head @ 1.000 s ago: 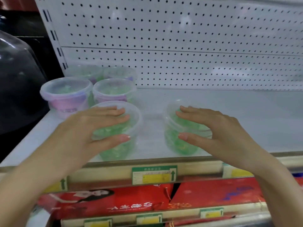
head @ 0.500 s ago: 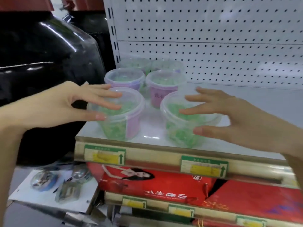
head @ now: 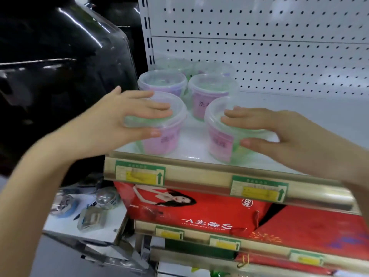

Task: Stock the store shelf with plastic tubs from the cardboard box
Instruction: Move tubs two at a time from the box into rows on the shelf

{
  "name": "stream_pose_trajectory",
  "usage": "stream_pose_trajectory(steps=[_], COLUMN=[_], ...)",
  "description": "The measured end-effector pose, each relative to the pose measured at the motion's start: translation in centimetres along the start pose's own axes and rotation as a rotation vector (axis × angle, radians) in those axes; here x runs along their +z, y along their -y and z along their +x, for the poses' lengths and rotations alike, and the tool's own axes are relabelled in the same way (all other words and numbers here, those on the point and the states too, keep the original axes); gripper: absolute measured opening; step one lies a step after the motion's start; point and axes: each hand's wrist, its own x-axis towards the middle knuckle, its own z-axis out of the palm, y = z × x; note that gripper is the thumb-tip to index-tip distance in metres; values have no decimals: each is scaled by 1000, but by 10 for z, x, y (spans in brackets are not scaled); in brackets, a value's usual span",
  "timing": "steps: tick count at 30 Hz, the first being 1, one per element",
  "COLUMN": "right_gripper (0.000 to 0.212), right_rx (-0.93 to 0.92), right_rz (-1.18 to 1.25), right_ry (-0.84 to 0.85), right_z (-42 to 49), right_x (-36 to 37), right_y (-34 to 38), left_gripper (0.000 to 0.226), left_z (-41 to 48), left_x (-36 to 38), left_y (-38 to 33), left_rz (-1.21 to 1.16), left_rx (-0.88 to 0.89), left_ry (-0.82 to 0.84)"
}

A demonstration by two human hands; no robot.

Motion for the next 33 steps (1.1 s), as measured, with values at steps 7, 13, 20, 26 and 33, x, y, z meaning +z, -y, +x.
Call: stream_pose_trajectory(steps=[7,13,20,26,33], right_gripper=[64,44,38,45,45], right_rx=[74,-2,-76,-60,-83], right_rz=[-109,-75,147,134,98], right_ry=[-133,-52,2,-120,-249], right_z=[5,14,23,21,21], right_x=[10,13,19,27,37], right_y=[12,8,-4,-2,-2], left_gripper=[66,68,52,51,49], left_z=[-1,-7,-8,-14,-16], left_x=[4,13,6,4,2], left_y=[-7,-9,5,11,9], left_rz=[-113,-88,-105,-160,-169], left_rx=[-103,-84,-72,-96,-119], left_ry=[-135,-131,-71,-61,-34])
